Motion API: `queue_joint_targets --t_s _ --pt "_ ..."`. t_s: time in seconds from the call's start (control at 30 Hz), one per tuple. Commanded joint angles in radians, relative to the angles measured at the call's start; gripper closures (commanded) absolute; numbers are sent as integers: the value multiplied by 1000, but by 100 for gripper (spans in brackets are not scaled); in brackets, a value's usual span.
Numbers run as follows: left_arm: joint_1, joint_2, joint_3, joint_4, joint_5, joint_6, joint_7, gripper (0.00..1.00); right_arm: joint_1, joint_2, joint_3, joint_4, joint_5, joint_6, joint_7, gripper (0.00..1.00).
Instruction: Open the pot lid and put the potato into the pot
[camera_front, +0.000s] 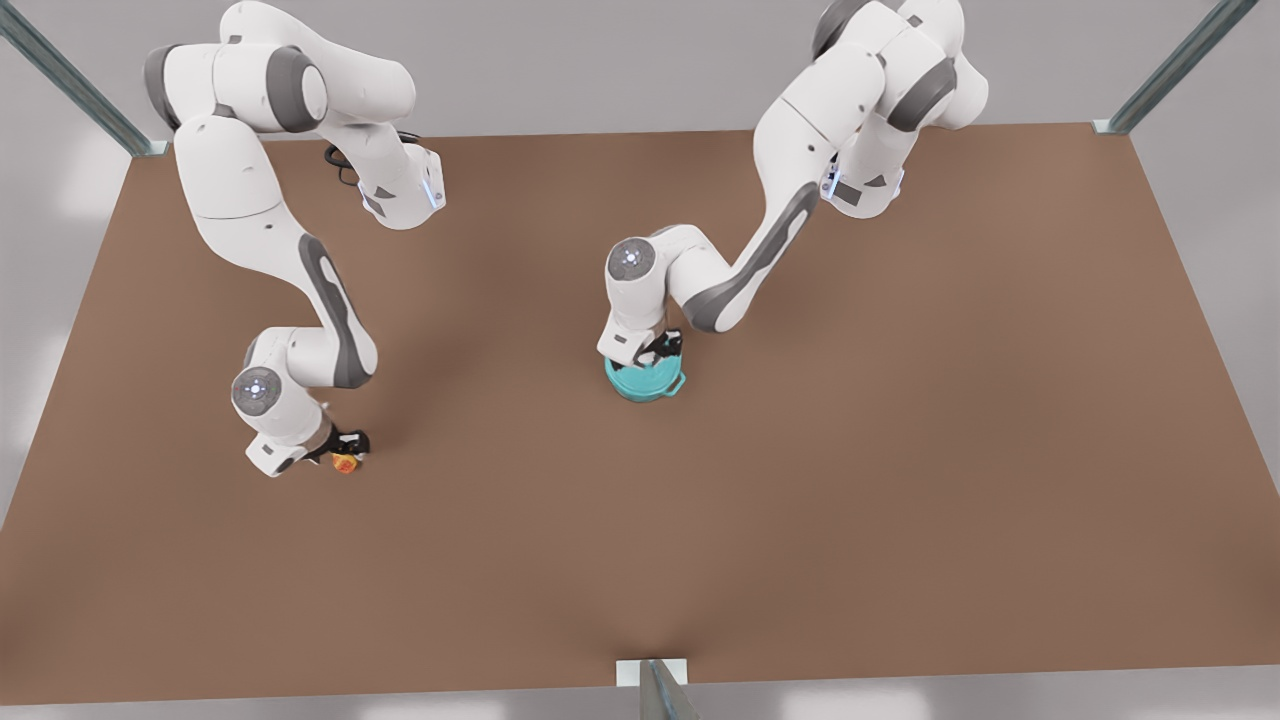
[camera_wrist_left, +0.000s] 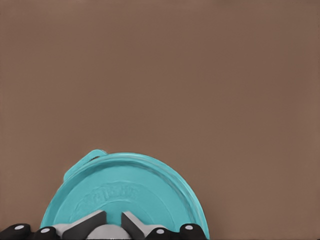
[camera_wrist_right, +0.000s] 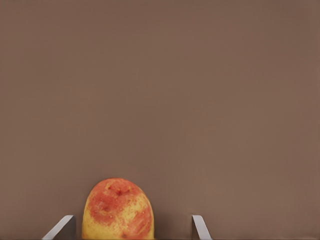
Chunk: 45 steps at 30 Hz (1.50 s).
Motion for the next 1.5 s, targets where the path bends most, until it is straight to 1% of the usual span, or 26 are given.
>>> queue_joint_targets --t_s 0.0,0.1,0.17,0.23,0.3,0.33,0.37,0.4,0.53,0.6,0.63,0.67,0.7,0.73,0.77,0.8,0.83,0.9,0.97,1.03,1.13,1.17,1.2,1.23,1.4,1.47 --pt "26 -1 4 32 -5 -74 36 75 -8 -1 0 0 2 1 -54 11" --pt "174 34 5 100 13 -74 215 75 -8 -1 14 0 3 5 -53 11" --pt "249 103 8 178 10 -65 290 74 -8 1 17 0 20 5 -53 11" --pt "295 243 10 284 8 50 300 73 -8 1 18 0 22 5 -53 13" --pt "329 304 13 316 1 200 264 73 -8 4 23 3 22 5 -53 15" --pt "335 334 13 316 1 315 223 65 -8 4 23 7 22 12 -53 15" --pt "335 337 14 330 1 328 218 0 -8 5 23 7 22 18 -53 15" --pt "336 327 14 336 1 326 217 0 -8 5 23 7 22 18 -53 18" --pt "370 286 13 331 16 300 233 0 -8 5 23 10 22 18 -53 20" --pt "379 212 5 394 13 -157 637 0 -7 5 25 13 22 18 -54 20" --pt "433 116 2 397 -5 -390 1005 0 -7 5 25 13 22 18 -54 20" --pt "548 2 -7 393 -175 -568 1071 0 -7 5 28 14 22 20 -54 20" --pt "615 -107 -12 356 -223 -660 1158 0 -7 5 29 14 22 20 -54 20" --pt "720 -275 -12 192 -291 -673 1191 0 -7 8 29 14 22 32 -54 21" --pt "769 -596 -12 -284 -326 -182 1206 0 -7 18 29 13 22 34 -53 22" --pt "769 -519 -13 -143 -321 -327 1212 0 -7 18 29 13 22 34 -54 22" --pt "773 -498 -12 -92 -320 -341 1211 0 -8 19 29 13 22 34 -54 23" --pt "770 -504 -13 -72 -300 -341 1206 0 -8 30 29 13 22 47 -54 23" --pt "769 -498 -15 -72 -297 -340 1203 0 -8 30 29 13 22 47 -57 35" --pt "777 -499 -6 -35 -288 -359 1203 0 -8 28 29 13 22 44 -57 42" --pt "784 -478 1 3 -286 -580 1191 0 -8 24 31 13 23 37 -56 46" --pt "777 -473 51 6 -355 -663 1194 0 -8 14 34 11 23 34 -56 46" --pt "651 -476 223 0 -462 -706 1195 0 -8 4 37 11 23 29 -56 46" --pt "622 -479 255 3 -476 -746 1200 0 -8 -7 43 11 25 18 -54 46" --pt "589 -461 235 26 -455 -649 1209 0 -1 -51 55 13 25 -5 -62 46" --pt "585 -461 229 117 -456 -642 1318 0 -1 -88 101 20 28 -43 -54 48"
